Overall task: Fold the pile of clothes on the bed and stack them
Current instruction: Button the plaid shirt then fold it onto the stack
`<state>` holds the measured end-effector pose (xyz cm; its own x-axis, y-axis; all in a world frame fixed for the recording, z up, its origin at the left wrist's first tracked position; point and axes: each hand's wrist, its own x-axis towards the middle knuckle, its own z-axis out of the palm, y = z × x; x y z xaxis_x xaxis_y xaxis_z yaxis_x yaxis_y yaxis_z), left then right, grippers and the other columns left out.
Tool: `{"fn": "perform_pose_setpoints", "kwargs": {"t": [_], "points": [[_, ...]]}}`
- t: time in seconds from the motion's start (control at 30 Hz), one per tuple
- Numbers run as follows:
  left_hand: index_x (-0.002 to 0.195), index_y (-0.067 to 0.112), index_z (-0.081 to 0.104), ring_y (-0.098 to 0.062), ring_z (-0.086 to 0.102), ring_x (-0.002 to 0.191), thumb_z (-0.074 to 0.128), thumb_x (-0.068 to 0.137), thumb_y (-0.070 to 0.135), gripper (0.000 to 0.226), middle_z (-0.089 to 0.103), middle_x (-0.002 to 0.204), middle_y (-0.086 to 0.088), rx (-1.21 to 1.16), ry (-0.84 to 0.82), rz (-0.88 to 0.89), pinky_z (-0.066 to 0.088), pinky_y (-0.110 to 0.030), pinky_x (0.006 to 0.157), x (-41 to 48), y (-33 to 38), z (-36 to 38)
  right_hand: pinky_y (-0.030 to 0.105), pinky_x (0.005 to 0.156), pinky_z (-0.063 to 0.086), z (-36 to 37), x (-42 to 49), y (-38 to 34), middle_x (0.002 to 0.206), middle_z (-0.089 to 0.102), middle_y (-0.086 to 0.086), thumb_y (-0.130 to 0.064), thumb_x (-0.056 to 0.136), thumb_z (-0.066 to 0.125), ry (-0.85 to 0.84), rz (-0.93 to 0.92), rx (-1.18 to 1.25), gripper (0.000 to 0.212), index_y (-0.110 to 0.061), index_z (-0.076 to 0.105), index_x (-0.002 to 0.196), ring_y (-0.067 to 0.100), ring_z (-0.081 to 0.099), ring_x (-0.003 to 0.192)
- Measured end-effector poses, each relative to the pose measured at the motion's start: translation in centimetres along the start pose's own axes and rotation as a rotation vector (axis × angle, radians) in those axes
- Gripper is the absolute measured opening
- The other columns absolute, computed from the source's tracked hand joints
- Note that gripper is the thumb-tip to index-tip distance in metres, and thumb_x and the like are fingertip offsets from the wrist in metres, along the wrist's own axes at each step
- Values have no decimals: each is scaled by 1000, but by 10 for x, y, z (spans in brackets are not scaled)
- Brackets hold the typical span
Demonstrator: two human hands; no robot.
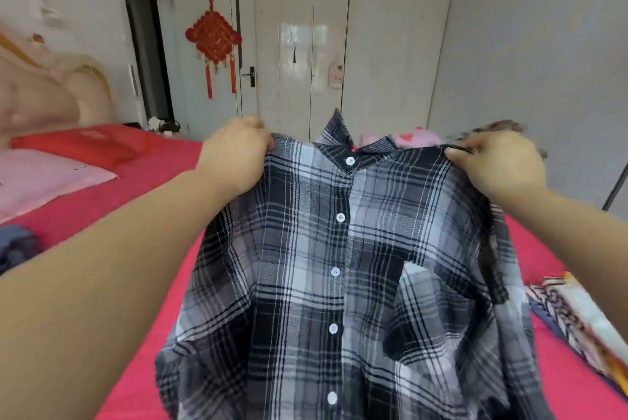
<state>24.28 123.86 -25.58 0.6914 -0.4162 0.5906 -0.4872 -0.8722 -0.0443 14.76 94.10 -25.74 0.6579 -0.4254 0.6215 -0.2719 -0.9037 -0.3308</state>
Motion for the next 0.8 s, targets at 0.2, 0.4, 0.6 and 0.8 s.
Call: {"fn": "perform_pose_setpoints", "kwargs": {"t": [0.2, 0.4, 0.6, 0.8], "points": [[121, 9, 58, -33, 41, 114, 47, 82, 0, 42, 50, 125, -12, 157, -209, -84, 41, -42, 87, 1, -2, 112, 28, 64, 52, 106, -5, 25, 64, 71, 5, -35, 88, 57, -173, 132, 131, 26, -14, 72, 84, 18, 69, 67], [144, 4, 22, -33, 10, 142, 55, 88, 17, 66, 6, 157, -6, 57, -445, -222, 23, -53, 109, -15, 8, 201, 30, 86, 50, 195, -26, 45, 101, 69, 9, -15, 94, 48, -348, 273, 472, 18, -17, 66, 95, 19, 66, 85], [150, 18, 7, -27, 1, 145, 38, 98, 34, 62, -3, 158, -6, -197, -553, -32, 9, -47, 117, -72, 23, 264, 36, 88, 43, 242, -88, 51, 140, 46, 13, -19, 98, 41, -711, 19, 183, 62, -25, 7, 150, 31, 57, 107], [149, 29, -1, -23, -8, 145, 16, 98, 49, 57, -7, 158, -1, -122, -791, 73, -7, -48, 115, -124, 42, 298, 49, 116, 2, 269, -143, 54, 158, 7, 1, -49, 97, 20, -800, -290, -213, 57, -31, 5, 149, 28, 0, 145]]}}
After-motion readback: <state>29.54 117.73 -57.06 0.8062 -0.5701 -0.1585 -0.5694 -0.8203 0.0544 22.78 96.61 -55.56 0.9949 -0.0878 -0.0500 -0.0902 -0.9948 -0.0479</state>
